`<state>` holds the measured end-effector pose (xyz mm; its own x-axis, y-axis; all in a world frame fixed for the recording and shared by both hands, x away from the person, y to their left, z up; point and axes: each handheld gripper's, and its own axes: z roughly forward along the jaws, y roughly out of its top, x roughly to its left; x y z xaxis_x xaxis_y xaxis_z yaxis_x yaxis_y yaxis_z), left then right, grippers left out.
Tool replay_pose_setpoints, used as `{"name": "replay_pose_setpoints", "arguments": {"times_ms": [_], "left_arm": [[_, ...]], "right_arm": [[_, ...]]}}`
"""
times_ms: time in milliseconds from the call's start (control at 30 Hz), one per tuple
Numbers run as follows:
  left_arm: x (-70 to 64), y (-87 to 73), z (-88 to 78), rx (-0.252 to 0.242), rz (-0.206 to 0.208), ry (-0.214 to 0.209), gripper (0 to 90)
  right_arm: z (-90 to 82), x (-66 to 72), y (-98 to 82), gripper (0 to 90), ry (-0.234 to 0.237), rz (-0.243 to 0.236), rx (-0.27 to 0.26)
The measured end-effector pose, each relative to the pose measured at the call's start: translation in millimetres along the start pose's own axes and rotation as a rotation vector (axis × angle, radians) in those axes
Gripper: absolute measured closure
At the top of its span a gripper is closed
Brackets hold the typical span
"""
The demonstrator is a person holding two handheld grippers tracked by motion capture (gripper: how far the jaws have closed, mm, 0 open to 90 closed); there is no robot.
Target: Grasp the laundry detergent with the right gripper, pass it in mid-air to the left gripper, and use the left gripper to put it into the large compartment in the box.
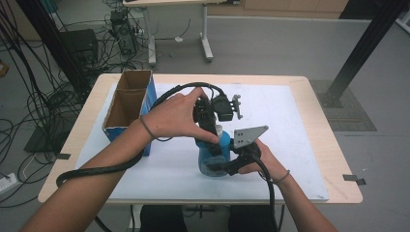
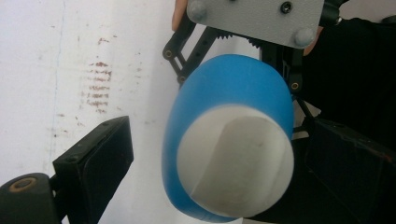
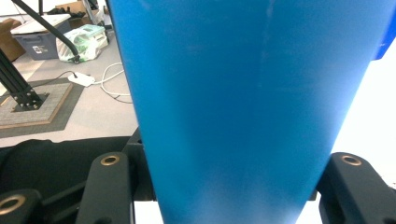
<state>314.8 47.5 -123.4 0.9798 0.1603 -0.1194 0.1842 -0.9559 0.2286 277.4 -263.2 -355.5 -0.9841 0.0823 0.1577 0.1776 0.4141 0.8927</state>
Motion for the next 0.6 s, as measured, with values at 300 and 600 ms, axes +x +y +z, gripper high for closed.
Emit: {"name": "replay_pose_setpoints", "arguments": {"times_ms": [300, 600], "left_arm": [[0.9, 0.5, 0.6, 0.004, 0.002, 0.001, 8.1], [1.5, 2.6, 0.4, 0.018, -0.006, -0.001, 8.0]], "right_arm": [[-0.1, -0.3, -0.5, 42.0, -0.002, 0.002, -0.001], [-0.1, -0.1, 0.9, 42.0, -0.003, 0.0, 0.002]]}}
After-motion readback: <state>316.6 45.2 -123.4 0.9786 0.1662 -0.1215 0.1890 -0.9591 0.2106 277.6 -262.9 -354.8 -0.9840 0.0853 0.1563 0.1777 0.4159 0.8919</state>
